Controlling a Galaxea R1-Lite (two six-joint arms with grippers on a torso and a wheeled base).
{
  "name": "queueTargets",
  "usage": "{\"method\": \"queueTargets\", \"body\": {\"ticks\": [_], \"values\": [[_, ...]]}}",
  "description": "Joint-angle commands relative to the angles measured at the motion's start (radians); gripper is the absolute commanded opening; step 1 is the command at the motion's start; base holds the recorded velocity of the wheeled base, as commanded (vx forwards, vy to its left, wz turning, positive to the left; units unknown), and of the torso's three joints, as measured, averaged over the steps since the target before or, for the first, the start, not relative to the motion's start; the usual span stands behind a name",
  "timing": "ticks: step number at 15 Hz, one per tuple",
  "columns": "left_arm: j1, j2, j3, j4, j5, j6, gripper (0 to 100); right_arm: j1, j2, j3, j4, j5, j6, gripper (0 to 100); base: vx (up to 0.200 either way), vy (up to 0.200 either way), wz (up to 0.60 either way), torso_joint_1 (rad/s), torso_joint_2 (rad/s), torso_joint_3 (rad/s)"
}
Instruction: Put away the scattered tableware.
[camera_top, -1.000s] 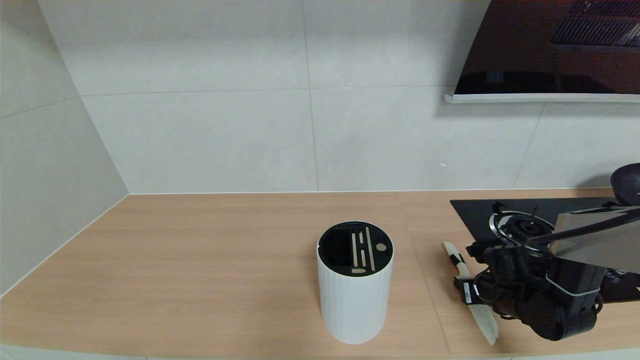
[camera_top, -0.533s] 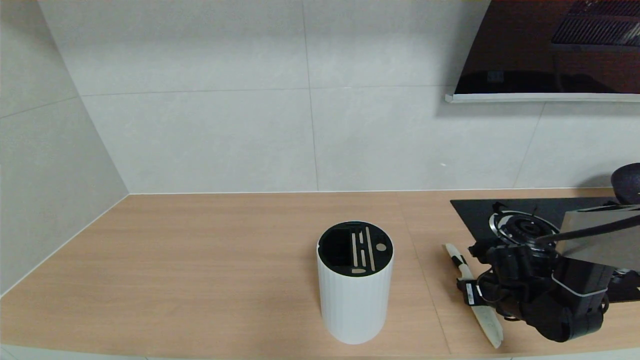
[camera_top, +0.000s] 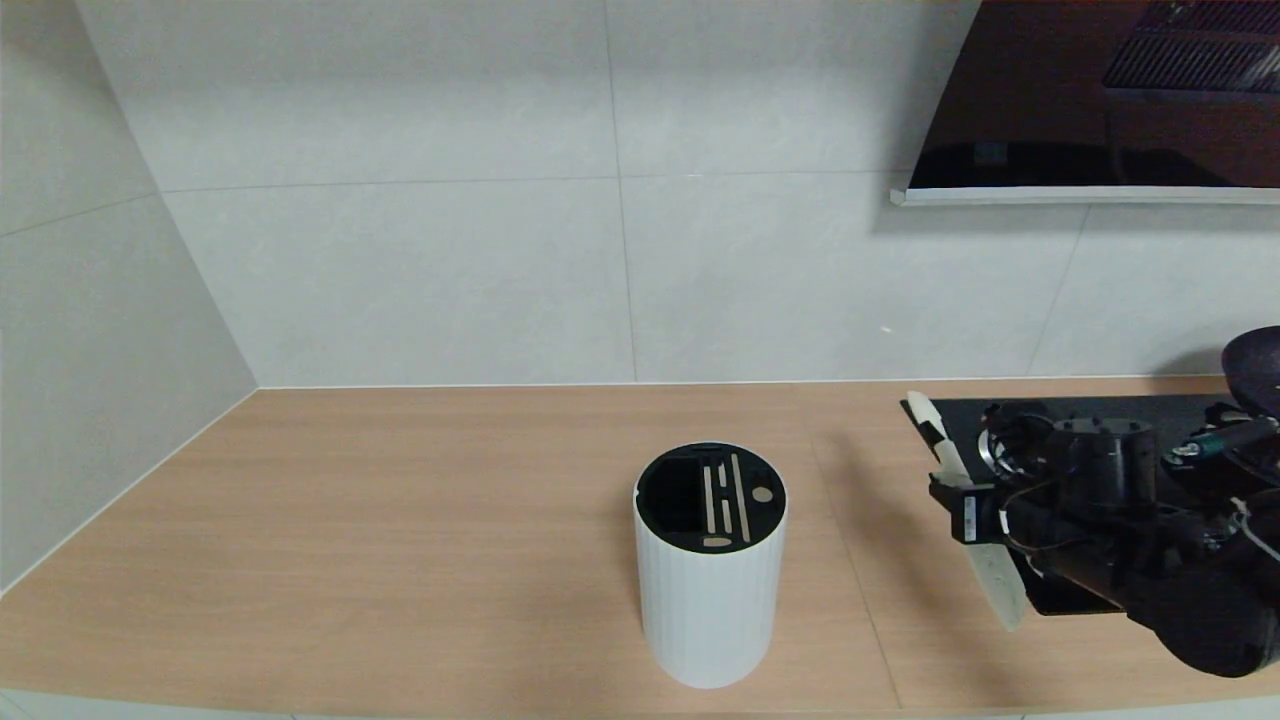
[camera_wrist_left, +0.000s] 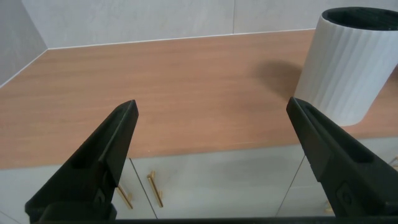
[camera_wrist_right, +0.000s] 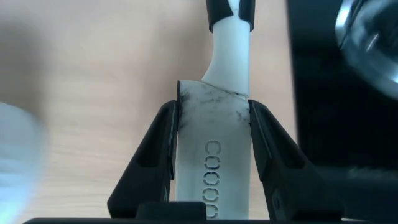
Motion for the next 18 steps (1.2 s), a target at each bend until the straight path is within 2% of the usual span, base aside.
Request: {"method": "queueTargets", "body": {"ticks": [1,3,4,5,8,9,10,11,12,13,14,15,16,18], "values": [[0.0,0.0,0.0,-0.001,0.0,0.024,100,0.051,-0.193,0.043,-0.001,0.002,-0.002,0,0.0,0.0,0.0,0.0,0.0,0.0],[-0.002,0.0,-0.014,-0.009,-0.023,0.029,100,0.071,-0.265,0.042,0.0,0.006,-0.002,0,0.0,0.0,0.0,0.0,0.0,0.0],[-0.012,0.04,-0.113,0.006,-0.136,0.027,100,0.083,-0.305,0.011,0.002,0.014,-0.003,0,0.0,0.0,0.0,0.0,0.0,0.0],[-0.026,0.14,-0.219,0.026,-0.21,0.026,100,0.091,-0.314,-0.038,0.028,0.014,-0.005,0,0.0,0.0,0.0,0.0,0.0,0.0],[-0.028,0.555,-0.552,0.039,-0.339,0.041,100,0.172,-0.336,-0.279,0.289,0.02,-0.002,0,0.0,0.0,0.0,0.0,0.0,0.0],[-0.029,0.69,-0.644,0.036,-0.356,0.033,100,0.215,-0.334,-0.337,0.326,0.02,-0.002,0,0.0,0.0,0.0,0.0,0.0,0.0],[-0.032,0.778,-0.695,0.034,-0.357,0.023,100,0.244,-0.33,-0.365,0.333,0.02,-0.002,0,0.0,0.0,0.0,0.0,0.0,0.0],[-0.049,0.873,-0.742,0.028,-0.357,-0.005,100,0.279,-0.325,-0.389,0.335,0.017,-0.002,0,0.0,0.0,0.0,0.0,0.0,0.0],[-0.153,1.011,-0.794,-0.03,-0.356,-0.103,100,0.333,-0.318,-0.395,0.333,0.011,-0.002,0,0.0,0.0,0.0,0.0,0.0,0.0],[-0.238,1.085,-0.805,-0.113,-0.348,-0.214,100,0.37,-0.319,-0.377,0.333,0.005,0.0,0,0.0,0.0,0.0,0.0,0.0,0.0],[-0.339,1.19,-0.804,-0.26,-0.313,-0.347,100,0.408,-0.314,-0.34,0.326,-0.006,-0.003,0,0.0,0.0,0.0,0.0,0.0,0.0],[-0.393,1.276,-0.799,-0.366,-0.258,-0.398,100,0.433,-0.318,-0.314,0.326,-0.027,-0.002,0,0.0,0.0,0.0,0.0,0.0,0.0],[-0.431,1.345,-0.793,-0.441,-0.21,-0.424,100,0.451,-0.316,-0.306,0.326,-0.047,-0.002,0,0.0,0.0,0.0,0.0,0.0,0.0],[-0.492,1.425,-0.781,-0.535,-0.169,-0.49,100,0.495,-0.314,-0.305,0.326,-0.081,0.0,0,0.0,0.0,0.0,0.0,0.0,0.0]]}}
